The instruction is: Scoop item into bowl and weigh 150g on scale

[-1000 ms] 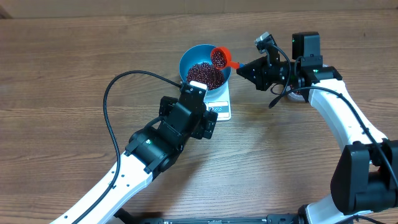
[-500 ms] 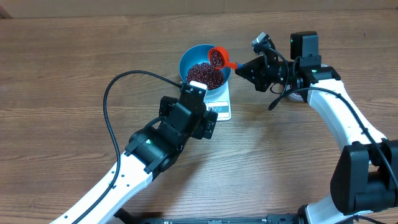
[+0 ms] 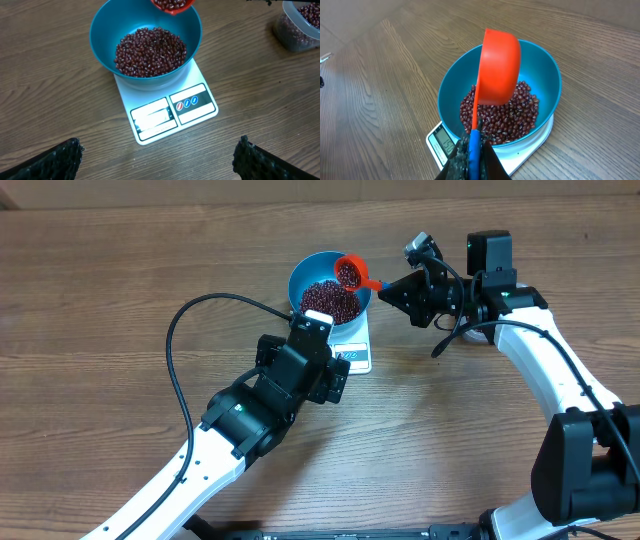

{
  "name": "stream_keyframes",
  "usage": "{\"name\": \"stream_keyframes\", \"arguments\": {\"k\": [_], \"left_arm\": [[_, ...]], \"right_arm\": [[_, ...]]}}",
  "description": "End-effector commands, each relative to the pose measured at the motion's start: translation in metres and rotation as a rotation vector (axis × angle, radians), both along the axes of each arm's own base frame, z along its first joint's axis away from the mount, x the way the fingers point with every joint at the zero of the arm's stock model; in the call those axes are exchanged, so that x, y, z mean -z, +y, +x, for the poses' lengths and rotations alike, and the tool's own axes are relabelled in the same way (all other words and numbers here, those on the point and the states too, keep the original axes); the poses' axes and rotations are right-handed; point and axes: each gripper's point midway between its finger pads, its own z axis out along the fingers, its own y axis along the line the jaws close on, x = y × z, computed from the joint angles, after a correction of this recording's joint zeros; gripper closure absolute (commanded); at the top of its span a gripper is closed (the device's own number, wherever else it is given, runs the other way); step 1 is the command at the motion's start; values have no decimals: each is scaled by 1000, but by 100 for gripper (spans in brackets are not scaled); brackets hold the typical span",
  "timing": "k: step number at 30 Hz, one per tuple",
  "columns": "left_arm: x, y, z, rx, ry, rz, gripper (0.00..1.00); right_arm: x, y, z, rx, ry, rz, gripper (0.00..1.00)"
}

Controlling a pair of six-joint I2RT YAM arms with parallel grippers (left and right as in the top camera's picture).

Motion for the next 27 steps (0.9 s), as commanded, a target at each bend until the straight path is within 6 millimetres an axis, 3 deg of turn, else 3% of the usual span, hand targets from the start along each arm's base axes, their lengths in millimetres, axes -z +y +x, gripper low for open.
{"name": "stream_keyframes", "arguments": {"k": [1,27], "left_arm": [[5,2,1,-18,8,7,0],[5,2,1,-18,8,7,0]], "right_arm": [[3,2,0,-8,5,2,96],[1,5,-4,102,230,114,96]]}}
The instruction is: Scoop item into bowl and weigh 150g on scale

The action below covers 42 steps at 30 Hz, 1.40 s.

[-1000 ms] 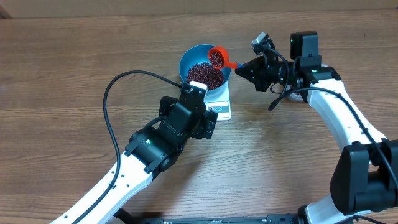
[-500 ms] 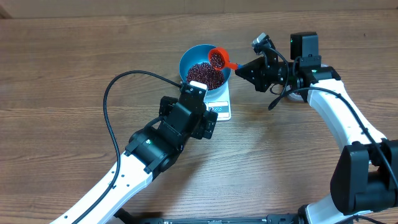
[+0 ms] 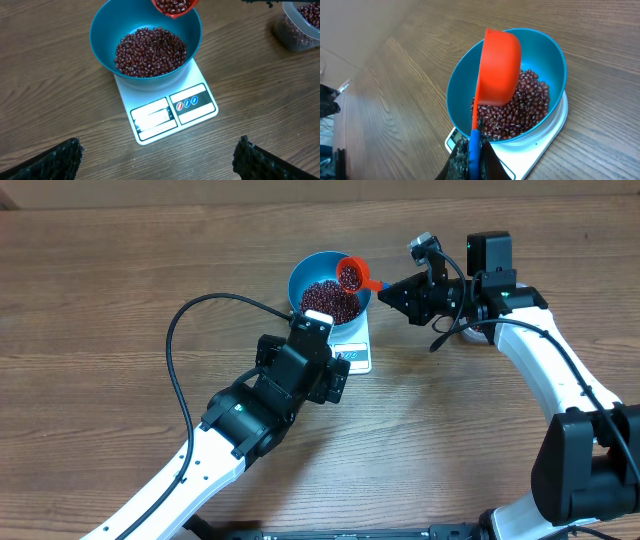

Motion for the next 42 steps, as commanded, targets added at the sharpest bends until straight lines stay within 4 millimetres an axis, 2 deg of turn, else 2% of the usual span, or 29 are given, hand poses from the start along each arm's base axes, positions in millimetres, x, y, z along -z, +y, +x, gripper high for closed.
{"name": "stream_keyframes", "arguments": {"k": [1,6,10,15,22,27,31,36,42], "left_arm": [[5,2,1,-19,8,7,0],[5,2,1,-19,8,7,1],[5,2,1,-19,8,7,1],[5,2,1,-19,8,7,0],[5,2,1,-19,8,7,0],[5,2,1,-19,8,7,0],[5,2,1,-19,8,7,1],[5,2,1,-19,8,7,0],[5,2,1,-19,8,7,1]], "right_arm": [[-1,5,-2,5,56,50,96],[-19,7,-11,-57,78,164,96],[-26,-12,-5,5,138,215,96],[-30,-46,1,76,161,252,96],[-32,-109,3,237,205,270,96],[-49,-155,-7,355,187,280,96],[-59,-179,-15,435,177,266,96],[-54,-204,-28,519,174,178,96],[-35,-238,-38,661,221,45,96]]}}
